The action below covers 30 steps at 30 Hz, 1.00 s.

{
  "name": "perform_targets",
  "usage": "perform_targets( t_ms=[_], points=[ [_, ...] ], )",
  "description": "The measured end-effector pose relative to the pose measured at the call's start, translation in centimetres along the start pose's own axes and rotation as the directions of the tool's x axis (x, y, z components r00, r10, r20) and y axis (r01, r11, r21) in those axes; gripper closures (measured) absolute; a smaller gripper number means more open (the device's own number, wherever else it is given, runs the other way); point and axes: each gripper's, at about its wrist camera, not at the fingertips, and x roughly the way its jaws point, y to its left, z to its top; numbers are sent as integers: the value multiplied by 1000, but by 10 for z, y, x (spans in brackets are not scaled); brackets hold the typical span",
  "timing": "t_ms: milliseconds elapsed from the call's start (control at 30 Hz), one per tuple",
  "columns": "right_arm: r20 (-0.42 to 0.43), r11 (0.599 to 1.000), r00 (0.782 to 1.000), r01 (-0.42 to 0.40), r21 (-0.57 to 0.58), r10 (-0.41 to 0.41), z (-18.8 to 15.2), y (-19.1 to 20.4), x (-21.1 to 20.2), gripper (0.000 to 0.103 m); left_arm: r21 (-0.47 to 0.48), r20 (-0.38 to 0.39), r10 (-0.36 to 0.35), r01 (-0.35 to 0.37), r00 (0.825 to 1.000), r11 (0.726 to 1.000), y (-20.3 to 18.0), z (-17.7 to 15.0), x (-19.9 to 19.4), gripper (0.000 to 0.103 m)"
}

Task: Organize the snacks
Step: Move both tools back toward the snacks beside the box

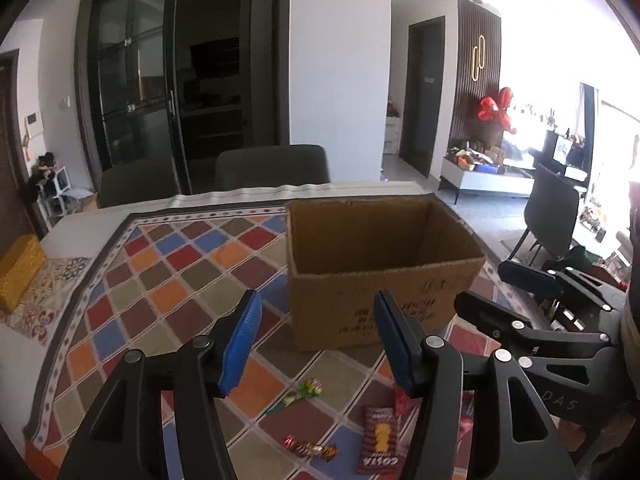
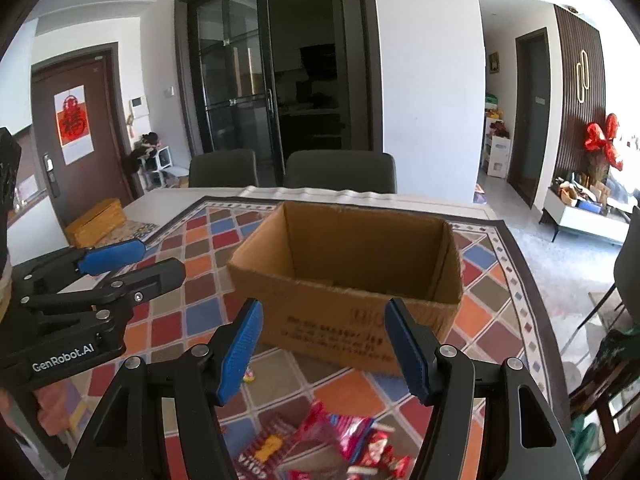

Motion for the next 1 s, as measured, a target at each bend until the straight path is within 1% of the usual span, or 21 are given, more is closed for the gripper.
perform_targets(
  t_ms=[100,267,400,633,800,900,1000],
  points=[
    [-8,1000,1000,-7,3,7,-8,5,-3,39,3,-13,-9,9,1000,1000,2,-14,-5,45],
    [-30,1000,1000,-1,18,2,-28,8,-8,39,19,-22,-4,5,1000,1000,0,-40,-13,45],
    [-50,1000,999,10,-1,-10,-45,16,-13,39,12,-29,0,0,1000,1000,-1,-60,-19,45],
    [-56,999,998,16,-36,-18,-74,27,-21,39,-9,-37,37,-37,999,999,0,-98,-25,45],
    [-23,993,998,47,-110,-50,-93,34,-24,39,-36,-61,66,-68,996,997,2,-120,-21,45],
    [-18,988,999,44,-146,-47,-100,38,-23,39,-40,-60,98,-100,993,994,1,-131,-20,45],
    [-23,985,999,44,-169,-49,-107,39,-18,36,-62,-78,109,-114,991,992,3,-137,-14,45]
  ],
)
